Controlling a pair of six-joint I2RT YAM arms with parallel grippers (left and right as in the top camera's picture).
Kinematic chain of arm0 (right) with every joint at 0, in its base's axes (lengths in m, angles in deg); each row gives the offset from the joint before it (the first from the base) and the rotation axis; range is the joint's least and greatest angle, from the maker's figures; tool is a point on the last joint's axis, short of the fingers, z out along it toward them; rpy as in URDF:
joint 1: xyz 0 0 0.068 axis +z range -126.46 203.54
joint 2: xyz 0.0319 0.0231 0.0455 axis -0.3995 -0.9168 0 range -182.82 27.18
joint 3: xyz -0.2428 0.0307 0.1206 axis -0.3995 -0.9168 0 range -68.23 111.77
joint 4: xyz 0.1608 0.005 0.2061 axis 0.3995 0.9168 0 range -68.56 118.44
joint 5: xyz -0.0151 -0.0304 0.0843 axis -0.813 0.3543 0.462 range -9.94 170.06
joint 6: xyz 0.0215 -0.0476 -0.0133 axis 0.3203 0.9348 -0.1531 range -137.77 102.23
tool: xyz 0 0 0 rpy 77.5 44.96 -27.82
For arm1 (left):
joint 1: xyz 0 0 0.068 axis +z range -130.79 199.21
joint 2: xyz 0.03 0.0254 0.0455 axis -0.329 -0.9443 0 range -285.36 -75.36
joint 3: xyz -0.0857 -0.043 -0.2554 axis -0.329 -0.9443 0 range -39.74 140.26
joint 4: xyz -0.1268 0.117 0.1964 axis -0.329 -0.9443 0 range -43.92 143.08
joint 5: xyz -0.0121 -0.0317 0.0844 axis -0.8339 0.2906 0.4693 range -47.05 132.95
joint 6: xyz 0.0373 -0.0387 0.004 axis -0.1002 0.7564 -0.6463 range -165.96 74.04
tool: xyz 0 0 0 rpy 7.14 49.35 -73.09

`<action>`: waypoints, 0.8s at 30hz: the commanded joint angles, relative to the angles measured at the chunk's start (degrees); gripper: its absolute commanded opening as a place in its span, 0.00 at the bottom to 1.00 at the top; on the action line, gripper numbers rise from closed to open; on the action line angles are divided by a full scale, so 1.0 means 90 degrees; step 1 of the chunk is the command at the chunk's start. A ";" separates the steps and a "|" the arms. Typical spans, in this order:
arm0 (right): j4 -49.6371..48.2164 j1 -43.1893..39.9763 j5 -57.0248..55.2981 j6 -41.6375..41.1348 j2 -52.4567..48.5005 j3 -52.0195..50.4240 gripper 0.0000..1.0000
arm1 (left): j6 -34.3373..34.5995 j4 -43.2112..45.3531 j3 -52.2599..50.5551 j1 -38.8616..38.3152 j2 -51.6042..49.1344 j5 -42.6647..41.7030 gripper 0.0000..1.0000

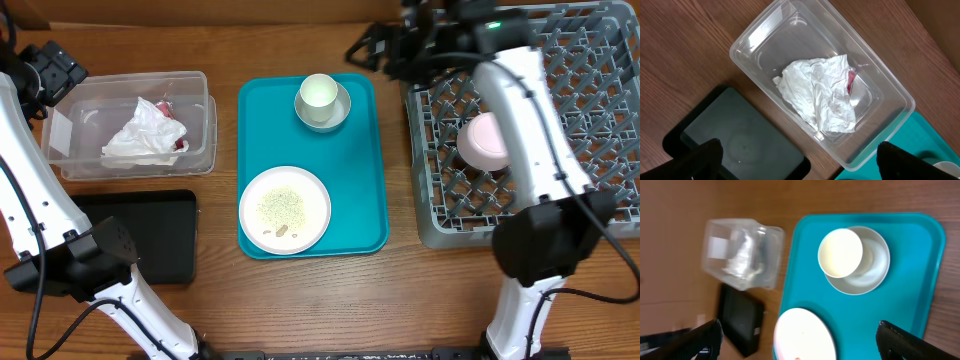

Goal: Sort waste into correct bins and load items into the dishwasher
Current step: 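Reach the right gripper to the white cup on the saucer and lift it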

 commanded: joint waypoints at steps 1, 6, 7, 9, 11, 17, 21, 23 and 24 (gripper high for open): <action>-0.0024 0.0916 -0.2176 -0.0372 0.0129 0.0134 1.00 | -0.0119 -0.0012 0.0002 -0.0007 -0.0032 0.0039 1.00; -0.0316 0.1722 -0.3735 -0.0374 -0.0039 0.0134 1.00 | -0.0119 -0.0012 0.0002 -0.0007 -0.0032 0.0039 1.00; -0.0376 0.1763 -0.3806 -0.0376 -0.0083 0.0134 1.00 | -0.0119 -0.0012 0.0002 -0.0007 -0.0032 0.0039 1.00; -0.0495 0.1780 -0.3830 -0.0457 -0.0175 0.0134 1.00 | -0.0119 -0.0012 0.0002 -0.0007 -0.0032 0.0039 1.00; -0.0614 0.1685 -0.3808 -0.0680 -0.0255 0.0134 1.00 | -0.0119 -0.0012 0.0002 -0.0007 -0.0032 0.0039 1.00; -0.1885 0.1523 -0.3689 -0.0481 -0.0423 0.0131 1.00 | -0.0119 -0.0012 0.0002 -0.0007 -0.0032 0.0039 1.00; -0.2412 0.1579 -0.3687 -0.0442 -0.0624 0.0129 0.95 | -0.0119 -0.0012 0.0002 -0.0007 -0.0032 0.0039 1.00; -0.2528 0.1639 -0.3689 -0.0442 -0.0811 0.0129 0.90 | -0.0119 -0.0012 0.0002 -0.0007 -0.0032 0.0039 1.00; -0.2560 0.1676 -0.3689 -0.0440 -0.0911 0.0129 0.90 | -0.0119 -0.0012 0.0002 -0.0007 -0.0032 0.0039 1.00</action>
